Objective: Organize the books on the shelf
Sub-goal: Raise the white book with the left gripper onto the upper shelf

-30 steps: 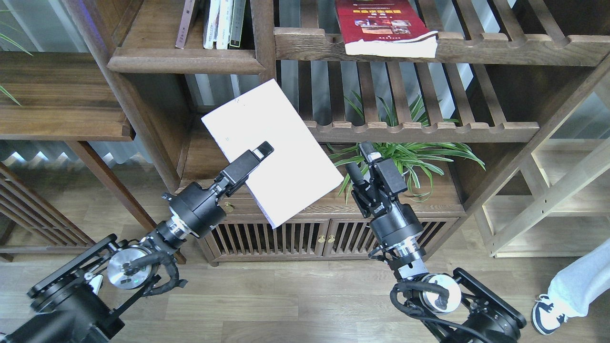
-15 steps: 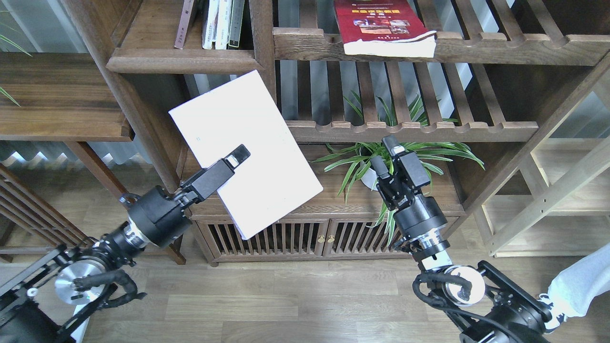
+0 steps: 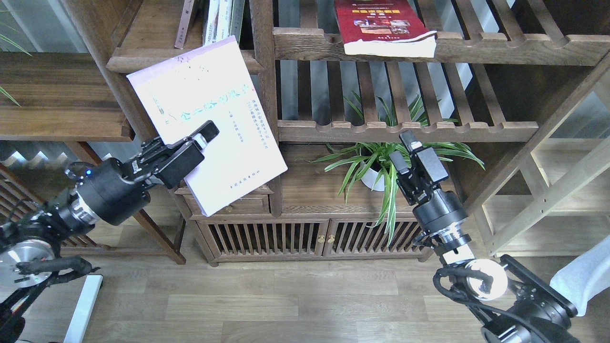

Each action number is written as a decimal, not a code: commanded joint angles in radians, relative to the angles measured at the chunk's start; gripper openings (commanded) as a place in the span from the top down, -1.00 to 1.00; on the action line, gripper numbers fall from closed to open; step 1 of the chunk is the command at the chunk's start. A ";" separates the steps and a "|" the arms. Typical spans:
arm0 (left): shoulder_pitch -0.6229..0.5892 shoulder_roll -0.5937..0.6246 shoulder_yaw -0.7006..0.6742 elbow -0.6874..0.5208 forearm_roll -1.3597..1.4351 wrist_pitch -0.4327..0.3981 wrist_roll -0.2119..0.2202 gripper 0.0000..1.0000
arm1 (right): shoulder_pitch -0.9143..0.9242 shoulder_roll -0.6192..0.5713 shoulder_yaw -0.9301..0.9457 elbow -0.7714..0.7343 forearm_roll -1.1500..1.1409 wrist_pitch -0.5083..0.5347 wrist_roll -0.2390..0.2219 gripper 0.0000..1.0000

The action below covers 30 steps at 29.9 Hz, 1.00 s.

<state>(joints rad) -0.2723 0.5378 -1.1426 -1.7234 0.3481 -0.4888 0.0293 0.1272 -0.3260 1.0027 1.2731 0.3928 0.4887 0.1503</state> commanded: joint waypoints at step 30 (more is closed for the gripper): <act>0.094 -0.022 -0.402 -0.041 0.071 0.061 0.035 0.82 | 0.000 -0.027 -0.015 -0.001 -0.003 0.000 -0.003 -0.82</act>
<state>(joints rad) -0.1640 0.5148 -1.5425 -1.7685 0.4188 -0.4712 0.0652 0.1235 -0.3501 0.9880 1.2716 0.3896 0.4887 0.1486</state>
